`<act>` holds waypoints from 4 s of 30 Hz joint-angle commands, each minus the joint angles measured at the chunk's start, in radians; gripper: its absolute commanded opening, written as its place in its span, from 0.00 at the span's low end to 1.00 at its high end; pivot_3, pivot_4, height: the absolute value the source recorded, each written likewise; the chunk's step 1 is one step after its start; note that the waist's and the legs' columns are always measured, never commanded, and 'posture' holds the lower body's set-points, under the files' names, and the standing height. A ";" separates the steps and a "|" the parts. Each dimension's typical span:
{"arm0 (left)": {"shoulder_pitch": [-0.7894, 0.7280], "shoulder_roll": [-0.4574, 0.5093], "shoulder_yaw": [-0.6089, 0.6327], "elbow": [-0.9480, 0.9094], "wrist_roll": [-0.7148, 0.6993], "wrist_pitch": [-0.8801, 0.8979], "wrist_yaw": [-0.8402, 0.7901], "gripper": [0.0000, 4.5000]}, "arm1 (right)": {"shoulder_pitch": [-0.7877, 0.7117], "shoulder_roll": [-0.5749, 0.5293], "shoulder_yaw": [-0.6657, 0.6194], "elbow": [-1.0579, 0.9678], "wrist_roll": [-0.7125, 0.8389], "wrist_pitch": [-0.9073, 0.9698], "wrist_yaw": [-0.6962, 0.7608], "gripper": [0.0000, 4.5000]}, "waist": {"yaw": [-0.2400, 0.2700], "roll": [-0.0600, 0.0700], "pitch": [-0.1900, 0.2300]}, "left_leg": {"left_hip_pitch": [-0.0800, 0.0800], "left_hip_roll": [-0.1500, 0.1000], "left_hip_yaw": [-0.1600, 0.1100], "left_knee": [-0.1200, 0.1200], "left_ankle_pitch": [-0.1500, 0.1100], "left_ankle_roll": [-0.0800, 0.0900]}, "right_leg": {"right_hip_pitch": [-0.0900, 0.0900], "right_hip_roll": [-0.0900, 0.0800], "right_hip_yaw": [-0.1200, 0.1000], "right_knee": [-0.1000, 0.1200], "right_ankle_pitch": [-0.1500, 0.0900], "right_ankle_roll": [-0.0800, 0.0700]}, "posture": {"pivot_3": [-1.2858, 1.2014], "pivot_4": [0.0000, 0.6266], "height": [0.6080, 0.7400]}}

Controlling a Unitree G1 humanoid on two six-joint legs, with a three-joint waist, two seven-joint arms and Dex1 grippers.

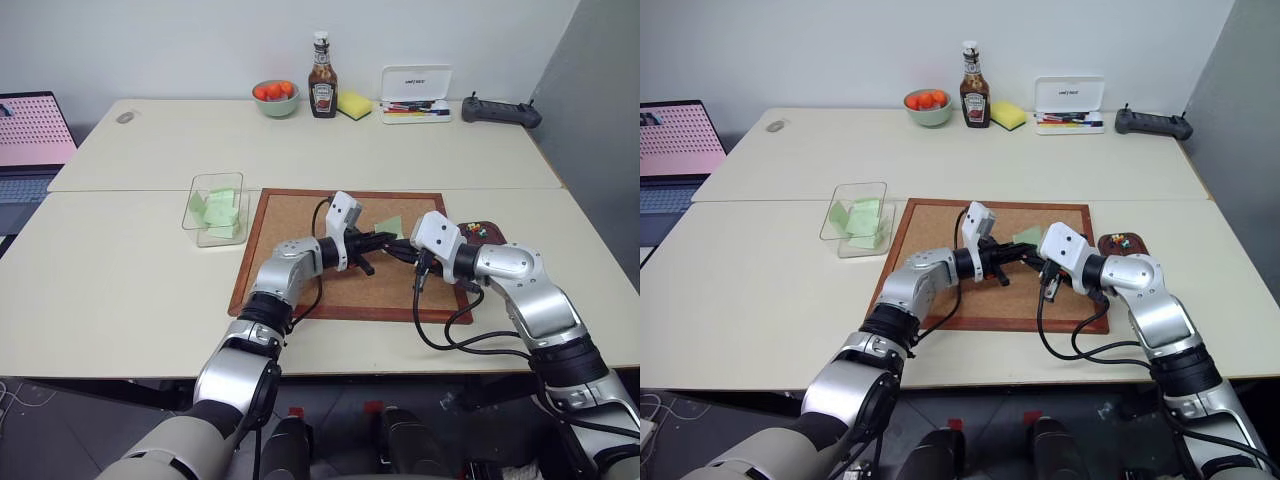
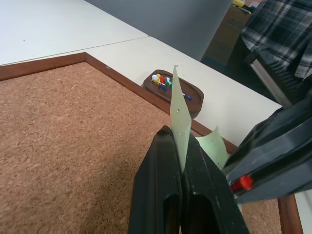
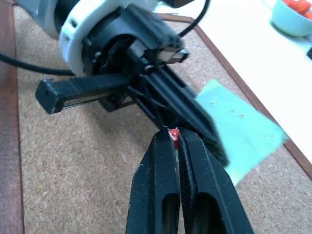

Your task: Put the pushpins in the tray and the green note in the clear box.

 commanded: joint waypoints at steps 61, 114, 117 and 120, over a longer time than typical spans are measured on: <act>0.015 0.130 0.059 -0.373 0.009 -0.010 0.168 0.00 | -0.026 -0.259 -0.218 0.240 -0.120 -0.003 -0.193 0.99 | -0.002 0.000 0.000 | 0.000 0.000 0.001 0.001 0.000 0.000 | 0.000 0.000 0.001 0.001 0.000 0.000 | 0.52 0.24 1.00; 0.172 0.517 0.157 -0.377 0.329 0.018 0.699 0.70 | -0.197 0.126 0.020 -0.105 0.218 0.251 -0.021 1.00 | 0.001 -0.001 0.001 | -0.001 0.001 -0.001 0.000 0.000 0.000 | -0.002 -0.001 0.000 0.002 0.000 0.000 | 0.52 0.24 1.00; 0.168 0.517 0.153 -0.385 0.328 0.007 0.685 0.80 | -0.195 0.125 0.018 -0.105 0.216 0.250 -0.024 1.00 | 0.001 -0.001 0.001 | -0.001 0.001 -0.001 0.000 0.000 0.000 | -0.002 -0.001 0.000 0.002 0.000 0.000 | 0.52 0.24 1.00; 0.156 0.510 0.146 -0.377 0.314 -0.008 0.654 0.80 | -0.198 0.126 0.016 -0.098 0.214 0.246 -0.026 1.00 | 0.001 -0.001 0.001 | -0.002 0.001 -0.001 0.000 0.000 0.000 | -0.002 -0.001 0.000 0.002 0.000 0.000 | 0.52 0.24 1.00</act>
